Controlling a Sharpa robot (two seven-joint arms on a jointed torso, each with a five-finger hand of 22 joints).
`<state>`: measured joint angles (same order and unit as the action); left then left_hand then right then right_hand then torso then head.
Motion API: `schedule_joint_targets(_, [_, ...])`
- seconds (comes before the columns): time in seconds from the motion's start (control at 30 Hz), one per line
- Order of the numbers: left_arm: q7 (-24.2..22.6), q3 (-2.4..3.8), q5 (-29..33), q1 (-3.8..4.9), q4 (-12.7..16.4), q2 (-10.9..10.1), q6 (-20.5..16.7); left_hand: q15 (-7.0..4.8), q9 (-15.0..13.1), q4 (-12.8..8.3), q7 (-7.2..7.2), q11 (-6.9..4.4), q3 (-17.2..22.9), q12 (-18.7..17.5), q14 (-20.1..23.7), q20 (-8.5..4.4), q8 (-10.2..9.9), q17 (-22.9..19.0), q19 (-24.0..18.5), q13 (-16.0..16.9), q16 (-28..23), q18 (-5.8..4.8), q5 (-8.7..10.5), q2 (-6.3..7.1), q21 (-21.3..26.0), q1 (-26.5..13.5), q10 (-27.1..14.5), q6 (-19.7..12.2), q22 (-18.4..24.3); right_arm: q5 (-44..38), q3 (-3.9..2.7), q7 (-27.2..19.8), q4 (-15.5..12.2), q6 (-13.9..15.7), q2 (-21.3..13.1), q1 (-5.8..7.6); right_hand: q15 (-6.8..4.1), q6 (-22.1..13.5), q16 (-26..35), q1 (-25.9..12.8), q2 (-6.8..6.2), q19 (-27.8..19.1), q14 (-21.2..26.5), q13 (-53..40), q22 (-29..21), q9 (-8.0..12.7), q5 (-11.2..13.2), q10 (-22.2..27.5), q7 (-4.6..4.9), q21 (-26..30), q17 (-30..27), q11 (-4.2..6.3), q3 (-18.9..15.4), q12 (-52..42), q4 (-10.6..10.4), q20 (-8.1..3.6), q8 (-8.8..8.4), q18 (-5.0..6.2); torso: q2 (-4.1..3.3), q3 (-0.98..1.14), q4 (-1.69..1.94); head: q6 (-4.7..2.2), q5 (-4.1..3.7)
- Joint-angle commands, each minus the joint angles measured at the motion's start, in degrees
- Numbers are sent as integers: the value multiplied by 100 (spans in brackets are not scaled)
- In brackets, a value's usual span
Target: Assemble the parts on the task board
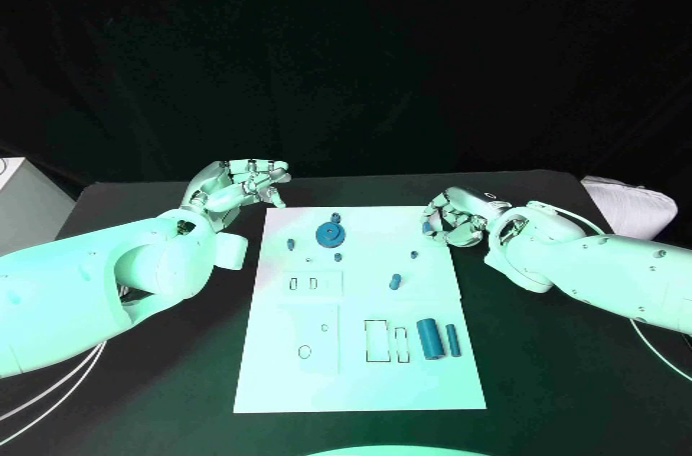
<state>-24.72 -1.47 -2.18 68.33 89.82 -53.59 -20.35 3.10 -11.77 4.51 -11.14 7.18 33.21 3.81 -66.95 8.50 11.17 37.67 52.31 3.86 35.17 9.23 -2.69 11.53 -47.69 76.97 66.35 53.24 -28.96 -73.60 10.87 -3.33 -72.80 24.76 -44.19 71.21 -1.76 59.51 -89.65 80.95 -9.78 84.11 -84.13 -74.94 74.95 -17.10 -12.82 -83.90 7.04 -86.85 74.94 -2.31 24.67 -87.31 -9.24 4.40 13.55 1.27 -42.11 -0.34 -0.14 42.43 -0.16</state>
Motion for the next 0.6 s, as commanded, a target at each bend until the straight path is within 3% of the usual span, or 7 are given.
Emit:
schedule_joint_targets(0.03, [-28, 4, -15, 6, 11, 9, 75, 1, -6, -15, -34, 28, 5, -9, 54, 16, -18, 6, -43, 4, 15, 115, -21, -14, -21, -27, 17, -4, -6, -102, -4, 280, -192, 315, -40, 21, -39, 108, -35, -13, 49, 445, -587, -1292, 1287, -114, -21, -394, -83, -26, 1506, 49, 41, -39, 3, -38, 108, -49, 9, 3, -9, -7, 14])
schedule_joint_targets(0.33, [-26, 4, -16, 6, -10, 38, 77, 1, -6, -15, -34, 28, 5, -9, 54, 16, -18, 6, -43, 4, 15, 115, -21, -14, -21, -27, 17, -4, -6, -247, -25, 1142, -1080, 606, -85, 271, -38, 98, -35, -32, 40, 479, -587, -1280, 1338, -136, 20, -383, -86, -92, 1506, 59, 81, -25, 52, -46, 161, -67, 3, 4, 2, -65, 22])
schedule_joint_targets(0.6, [-18, 4, -16, 6, -37, 55, 80, 2, -10, -34, -35, 29, 21, -8, 60, 20, -17, 10, -70, 5, 16, 116, -21, -21, -49, -39, 18, -3, -25, -429, -30, 1861, -1661, 634, 220, 326, -39, 86, -35, -41, 33, 494, -586, -1261, 1361, -142, 24, -364, -83, -123, 1504, 58, 98, -3, 71, -47, 177, -75, 1, 0, -6, -74, 88])
